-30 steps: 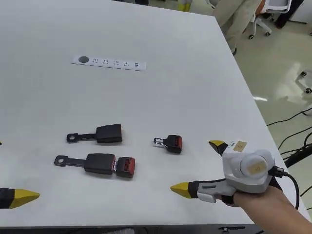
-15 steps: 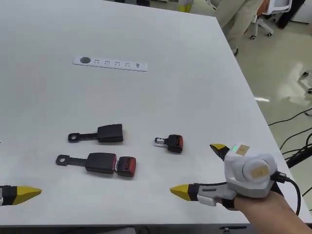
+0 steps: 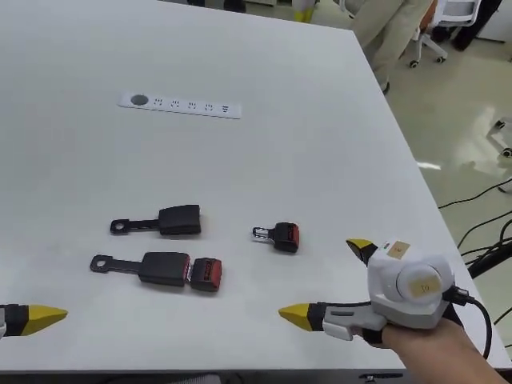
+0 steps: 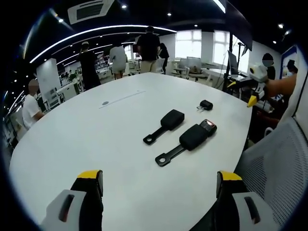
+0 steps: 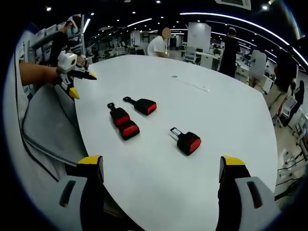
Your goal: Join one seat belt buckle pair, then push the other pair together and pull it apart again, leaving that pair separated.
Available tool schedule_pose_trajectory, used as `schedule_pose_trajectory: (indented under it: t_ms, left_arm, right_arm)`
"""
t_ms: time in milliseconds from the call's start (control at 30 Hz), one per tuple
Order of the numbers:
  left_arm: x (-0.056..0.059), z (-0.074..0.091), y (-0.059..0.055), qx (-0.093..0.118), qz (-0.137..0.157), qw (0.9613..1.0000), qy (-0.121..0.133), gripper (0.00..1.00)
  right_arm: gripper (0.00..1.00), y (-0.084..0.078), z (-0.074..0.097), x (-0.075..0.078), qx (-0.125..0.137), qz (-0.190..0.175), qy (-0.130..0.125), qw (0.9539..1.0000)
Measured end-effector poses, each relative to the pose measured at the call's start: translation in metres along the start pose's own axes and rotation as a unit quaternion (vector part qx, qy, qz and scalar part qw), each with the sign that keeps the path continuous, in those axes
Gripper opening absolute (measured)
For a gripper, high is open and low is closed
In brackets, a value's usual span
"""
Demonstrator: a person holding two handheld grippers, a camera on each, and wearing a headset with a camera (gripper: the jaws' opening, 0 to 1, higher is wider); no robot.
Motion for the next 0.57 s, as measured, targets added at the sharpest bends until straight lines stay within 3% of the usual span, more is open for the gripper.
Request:
schedule_pose_trajectory:
  t_ms: [233, 333, 567]
  left_arm:
    - [0.0016, 0.0006, -0.0006, 0.007, 0.003, 1.0000, -0.001, 1.00]
    - [0.0023, 0.0002, 0.0018, 0.021, -0.004, 0.9998, -0.001, 1.00]
    - [0.0049, -0.0019, 0.0047, 0.013, -0.005, 0.9999, -0.003, 1.00]
  right_arm:
    - [1.00, 0.0005, -0.0026, -0.0023, -0.001, 0.000, 0.004, 1.0000]
    - [1.00, 0.0014, -0.0046, -0.0027, 0.002, -0.001, 0.005, 1.0000]
    - [1.00, 0.0026, -0.0066, -0.0032, 0.002, 0.001, 0.007, 1.0000]
Point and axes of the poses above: the centre of the closed fingertips' face, and the gripper's own axes: z roughly backward along the fingers, x roughly to its right, y roughly out of its top, the point moved 10 cm from there along z, roughly backward along the fingers, and after that the axes turned 2 degrees about -y, right-handed, at the moved point
